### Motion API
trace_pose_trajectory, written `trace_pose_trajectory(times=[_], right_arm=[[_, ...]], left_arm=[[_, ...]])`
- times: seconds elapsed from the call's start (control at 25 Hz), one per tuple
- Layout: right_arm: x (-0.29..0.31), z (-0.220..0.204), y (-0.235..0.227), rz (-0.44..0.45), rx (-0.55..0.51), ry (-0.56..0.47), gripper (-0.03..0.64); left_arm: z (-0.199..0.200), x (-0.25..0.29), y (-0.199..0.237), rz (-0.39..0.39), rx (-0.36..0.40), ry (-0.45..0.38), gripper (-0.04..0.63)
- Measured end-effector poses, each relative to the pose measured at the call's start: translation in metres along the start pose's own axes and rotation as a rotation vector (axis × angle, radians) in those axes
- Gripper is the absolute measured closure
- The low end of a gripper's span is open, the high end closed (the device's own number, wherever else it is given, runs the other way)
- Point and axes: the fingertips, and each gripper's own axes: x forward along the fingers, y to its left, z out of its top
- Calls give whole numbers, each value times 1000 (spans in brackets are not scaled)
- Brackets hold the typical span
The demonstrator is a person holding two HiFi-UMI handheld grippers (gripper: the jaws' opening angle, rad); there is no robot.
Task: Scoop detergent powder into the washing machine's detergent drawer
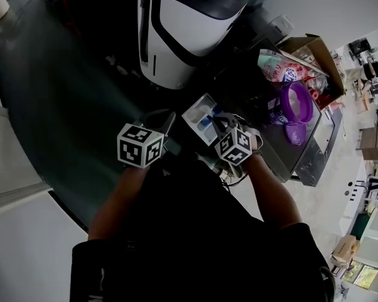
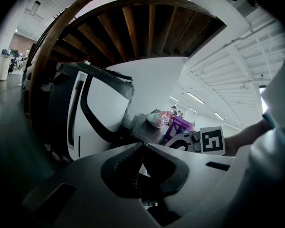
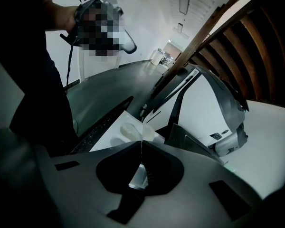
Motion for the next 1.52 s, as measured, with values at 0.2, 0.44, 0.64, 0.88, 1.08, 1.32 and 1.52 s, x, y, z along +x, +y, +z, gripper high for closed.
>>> trace_pose_trajectory(times=[0.2,0.44,0.64,0.88,1.08,1.32,1.52], right_arm=[[-1,2,2,-14,-57,13,598],[-1,5,7,-25,-144,28,598],[0,6,6,-39,-178,33,598],[1,10,6,-68,-197,26,598],[6,9,9,-68,-206,35,598],[12,8,11,-76,-201,42,598],[16,7,14,-48,-173,39,598]], left_arm=[[-2,-3,0,3,-1,-2,588],[-1,-8,1,7,2,-7,588],[-3,-11,1,10,-6,-11,588],[-6,-12,2,15,-20,-12,588],[-8,-14,7,22,-27,-11,588],[-8,-15,10,26,-35,-8,588],[-8,-13,13,27,-38,-4,588]])
